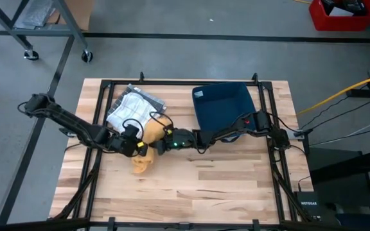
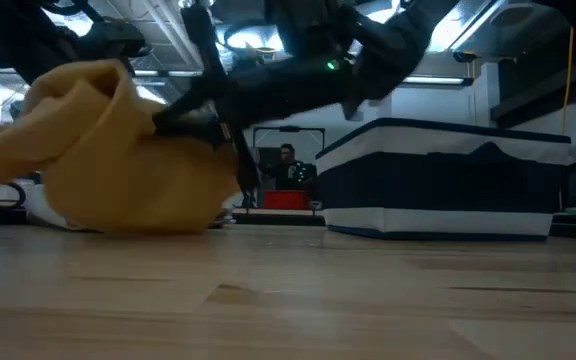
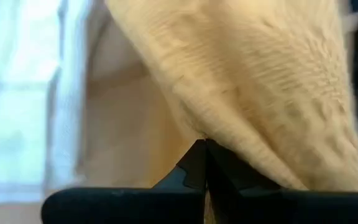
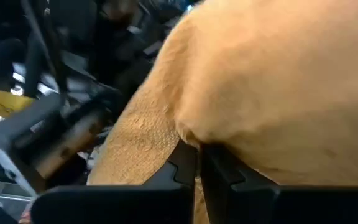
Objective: Fold towel
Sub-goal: Stack the yellow towel on top of the white towel
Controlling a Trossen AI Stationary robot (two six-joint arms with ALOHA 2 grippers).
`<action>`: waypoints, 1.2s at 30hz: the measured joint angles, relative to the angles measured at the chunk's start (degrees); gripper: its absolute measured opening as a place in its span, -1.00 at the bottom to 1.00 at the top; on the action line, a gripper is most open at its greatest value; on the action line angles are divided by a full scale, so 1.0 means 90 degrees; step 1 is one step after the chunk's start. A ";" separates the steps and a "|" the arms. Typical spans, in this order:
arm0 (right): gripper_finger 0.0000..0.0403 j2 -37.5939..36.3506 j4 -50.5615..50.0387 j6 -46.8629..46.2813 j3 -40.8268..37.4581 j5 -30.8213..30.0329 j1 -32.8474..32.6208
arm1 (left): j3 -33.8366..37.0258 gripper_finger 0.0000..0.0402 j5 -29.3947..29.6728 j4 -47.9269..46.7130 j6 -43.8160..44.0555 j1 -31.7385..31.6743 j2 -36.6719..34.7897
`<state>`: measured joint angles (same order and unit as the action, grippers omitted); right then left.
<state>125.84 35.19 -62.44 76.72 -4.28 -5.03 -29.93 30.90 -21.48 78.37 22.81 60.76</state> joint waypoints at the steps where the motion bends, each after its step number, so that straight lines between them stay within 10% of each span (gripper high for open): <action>1: -0.94 0.0000 -0.0094 0.0137 0.0132 0.0007 0.0042 | 0.0000 -1.00 0.0015 -0.0046 -0.0065 -0.0066 -0.0061; 12: -0.93 -0.0019 -0.1852 0.1121 0.1399 0.0215 0.0455 | 0.0000 -1.00 0.0164 -0.0460 -0.0577 -0.0662 -0.0848; 36: -0.92 0.0000 -0.1690 0.1307 0.1407 -0.0568 0.0991 | -0.0005 -1.00 -0.0262 -0.0519 -0.0933 -0.2217 -0.0912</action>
<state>125.84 19.99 -50.68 89.38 -9.40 3.89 -29.98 28.55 -26.15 69.97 2.86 52.55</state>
